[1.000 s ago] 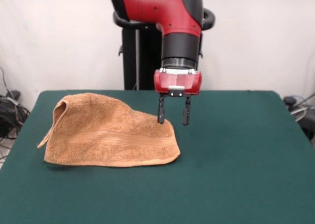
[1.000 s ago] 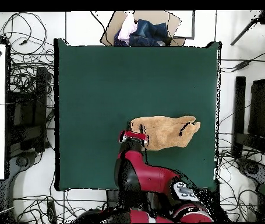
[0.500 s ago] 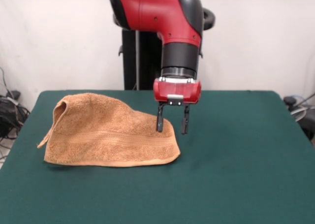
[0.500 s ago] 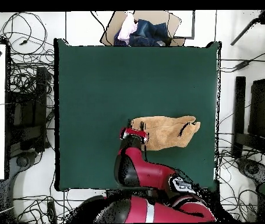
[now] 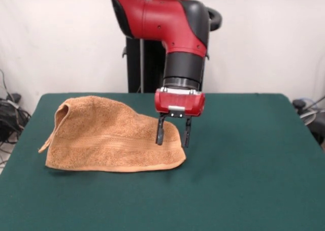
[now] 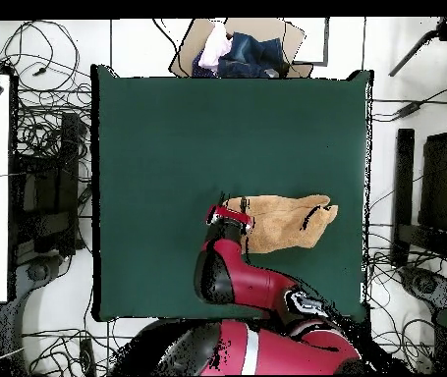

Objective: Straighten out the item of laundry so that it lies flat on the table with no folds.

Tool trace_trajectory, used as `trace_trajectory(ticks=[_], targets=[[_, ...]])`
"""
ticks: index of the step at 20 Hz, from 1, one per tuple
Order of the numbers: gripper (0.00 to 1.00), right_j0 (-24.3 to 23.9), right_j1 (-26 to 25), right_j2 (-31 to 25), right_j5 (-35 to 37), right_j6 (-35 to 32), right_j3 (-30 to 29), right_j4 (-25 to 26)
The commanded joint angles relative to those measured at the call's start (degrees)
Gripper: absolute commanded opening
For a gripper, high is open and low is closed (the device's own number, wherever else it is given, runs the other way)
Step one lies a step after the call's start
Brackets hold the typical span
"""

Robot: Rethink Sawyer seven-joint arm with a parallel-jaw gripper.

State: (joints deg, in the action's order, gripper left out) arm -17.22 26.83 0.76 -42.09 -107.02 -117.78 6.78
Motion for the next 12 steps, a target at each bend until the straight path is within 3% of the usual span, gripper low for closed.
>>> trace_trajectory(ticks=[1, 9, 12], targets=[[1.0, 0.9, -2.35, -3.79, 0.03, -13.23, 7.15, -7.86], [1.0, 6.85, -6.91, -3.2, -1.13, -11.05, 10.43, -17.51], [1.0, 7.58, -8.53, -3.5, -0.4, -10.45, 11.59, -17.11]])
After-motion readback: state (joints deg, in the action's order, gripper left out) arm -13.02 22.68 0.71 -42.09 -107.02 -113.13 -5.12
